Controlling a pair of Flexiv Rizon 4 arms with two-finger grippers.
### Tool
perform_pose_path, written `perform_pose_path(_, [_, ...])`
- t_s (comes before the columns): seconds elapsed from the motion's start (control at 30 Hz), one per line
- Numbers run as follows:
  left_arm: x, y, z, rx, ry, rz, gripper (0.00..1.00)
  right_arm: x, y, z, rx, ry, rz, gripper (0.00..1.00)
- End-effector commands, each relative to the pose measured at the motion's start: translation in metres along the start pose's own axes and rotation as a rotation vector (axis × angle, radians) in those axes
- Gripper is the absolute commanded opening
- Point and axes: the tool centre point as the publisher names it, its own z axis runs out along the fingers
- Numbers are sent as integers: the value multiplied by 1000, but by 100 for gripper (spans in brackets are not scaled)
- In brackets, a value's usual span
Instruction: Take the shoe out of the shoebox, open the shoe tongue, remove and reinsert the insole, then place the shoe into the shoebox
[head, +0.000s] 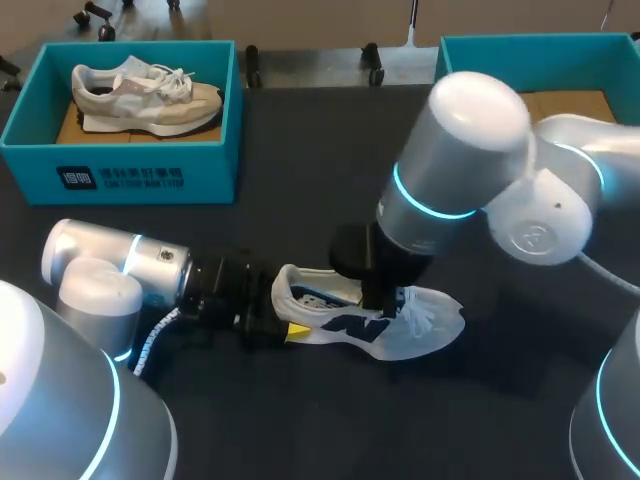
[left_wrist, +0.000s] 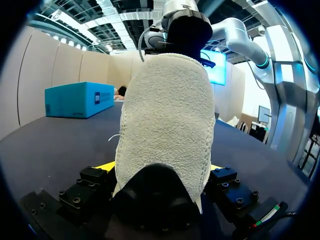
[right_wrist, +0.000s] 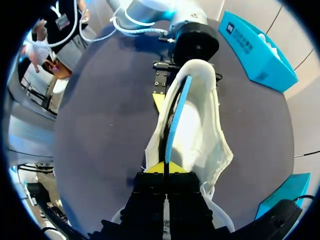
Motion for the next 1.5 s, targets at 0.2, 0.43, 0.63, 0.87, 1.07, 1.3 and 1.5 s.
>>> perform_pose_path(0.2, [-4, 5, 0, -2, -1, -1, 0, -6, -2, -10, -96, -30, -34, 0])
perform_pose_path(0.43, [-4, 5, 0, -2, -1, -1, 0, -10, 4, -18, -105, -45, -65, 0])
perform_pose_path(0.63, [-4, 5, 0, -2, -1, -1, 0, -12, 0, -22, -131, -55, -68, 0])
perform_pose_path(0.87, [-4, 5, 0, -2, -1, -1, 0, -15, -1, -26, -155, -47, -102, 0])
perform_pose_path(1.07, [-4, 5, 0, -2, -1, -1, 0, -18, 10, -33, -169, -30, -176, 0])
perform_pose_path(1.3, [-4, 5, 0, -2, -1, -1, 0, -24, 38, -32, -129, 68, -323, 0])
perform_pose_path(1.5, [-4, 5, 0, -2, -1, -1, 0, -24, 53, -35, -106, 72, -377, 21])
